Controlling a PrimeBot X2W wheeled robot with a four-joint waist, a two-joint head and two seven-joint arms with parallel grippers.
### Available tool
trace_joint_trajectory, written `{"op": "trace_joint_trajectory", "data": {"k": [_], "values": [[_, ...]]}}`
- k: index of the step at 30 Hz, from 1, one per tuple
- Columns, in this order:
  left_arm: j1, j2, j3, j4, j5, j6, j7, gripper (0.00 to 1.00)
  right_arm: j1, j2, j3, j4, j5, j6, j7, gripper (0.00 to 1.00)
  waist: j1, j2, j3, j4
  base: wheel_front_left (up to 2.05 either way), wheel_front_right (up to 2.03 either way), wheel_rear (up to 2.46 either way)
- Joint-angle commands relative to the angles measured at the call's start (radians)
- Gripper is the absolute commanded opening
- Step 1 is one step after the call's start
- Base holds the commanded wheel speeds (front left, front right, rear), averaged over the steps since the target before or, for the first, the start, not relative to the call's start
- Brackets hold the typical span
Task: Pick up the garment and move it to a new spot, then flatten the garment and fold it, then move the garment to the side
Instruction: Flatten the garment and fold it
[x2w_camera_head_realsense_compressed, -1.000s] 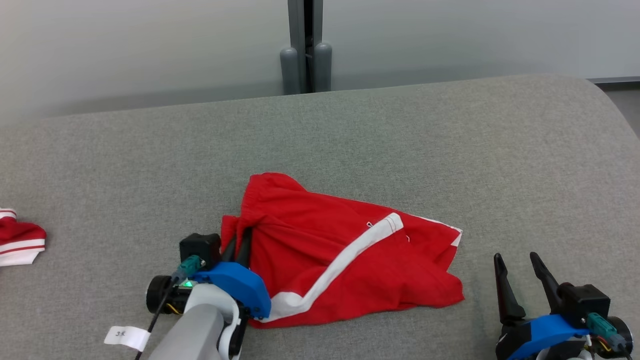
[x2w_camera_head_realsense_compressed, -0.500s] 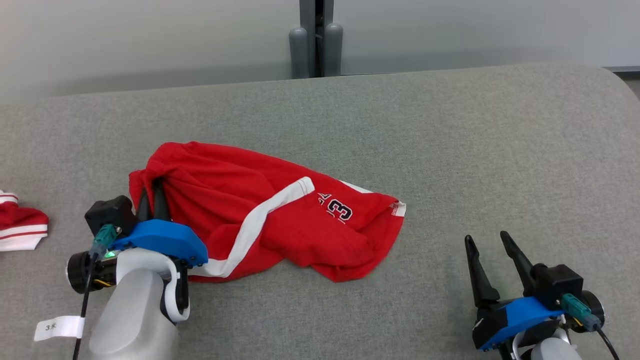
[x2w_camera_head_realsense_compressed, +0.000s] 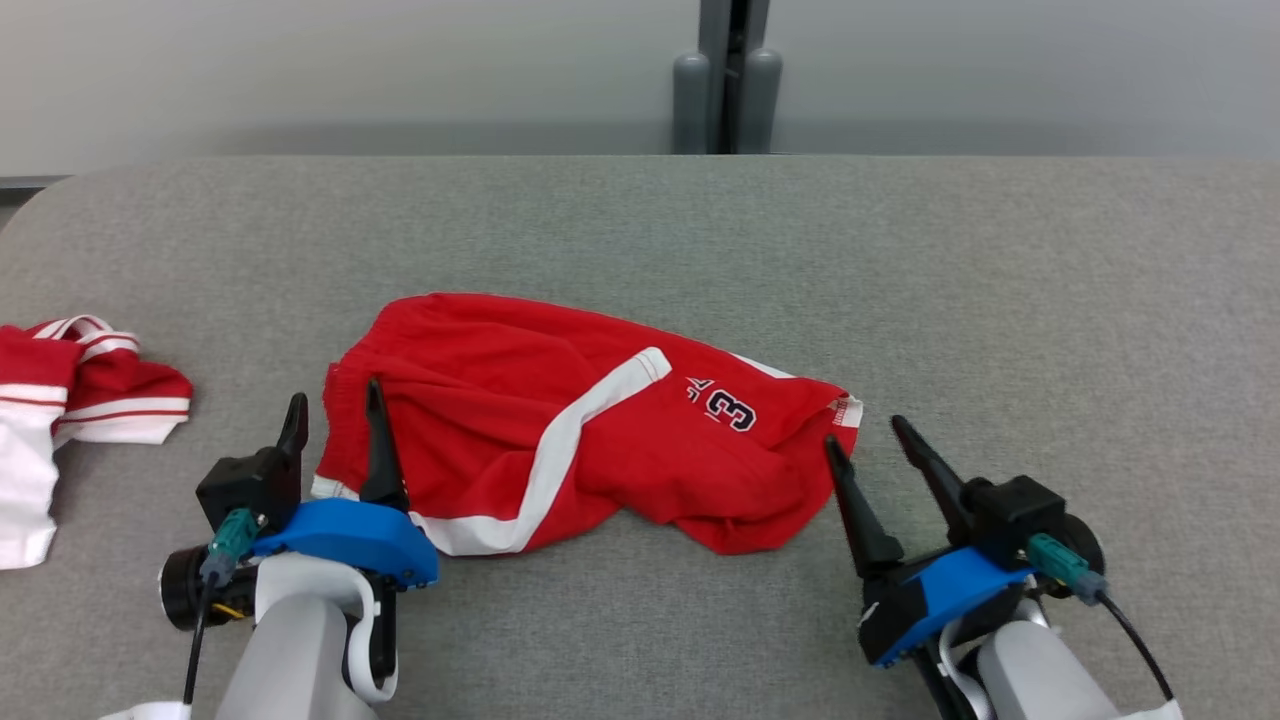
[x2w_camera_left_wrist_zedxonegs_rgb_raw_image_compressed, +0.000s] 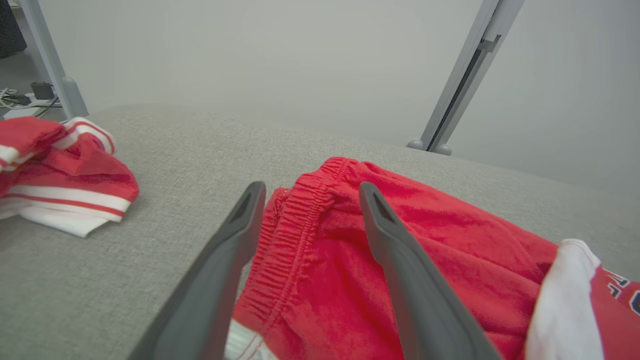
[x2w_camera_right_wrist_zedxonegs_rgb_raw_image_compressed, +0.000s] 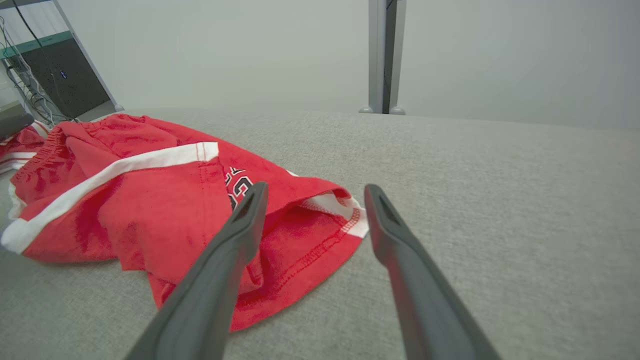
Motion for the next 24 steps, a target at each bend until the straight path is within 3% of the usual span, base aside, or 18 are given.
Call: {"op": "trace_joint_trajectory", "data": {"k": [1,6,15,24], "values": [[0.024,0.000,0.010,-0.014,0.002,-0.007,-0.003,1.00,-0.034,0.000,0.028,0.022,0.019,0.000,-0.001,1.00,-0.0001,-0.0001,0.003,0.019,0.00,0.00,0.00],[0.080,-0.007,-0.046,-0.065,-0.032,-0.048,-0.003,1.00,-0.161,-0.031,0.132,0.146,0.095,0.000,0.000,1.00,-0.0001,-0.0001,0.007,0.093,0.00,0.00,0.00],[0.118,-0.006,-0.126,-0.126,-0.074,-0.023,-0.003,1.00,-0.358,-0.060,0.216,0.351,0.217,0.000,0.010,1.00,-0.0001,-0.0001,0.045,0.209,0.00,0.00,0.00],[0.128,-0.006,-0.150,-0.146,-0.083,-0.020,-0.003,1.00,-0.430,-0.068,0.293,0.450,0.323,0.000,0.034,1.00,-0.0001,-0.0001,0.077,0.247,0.00,0.00,0.00]]}}
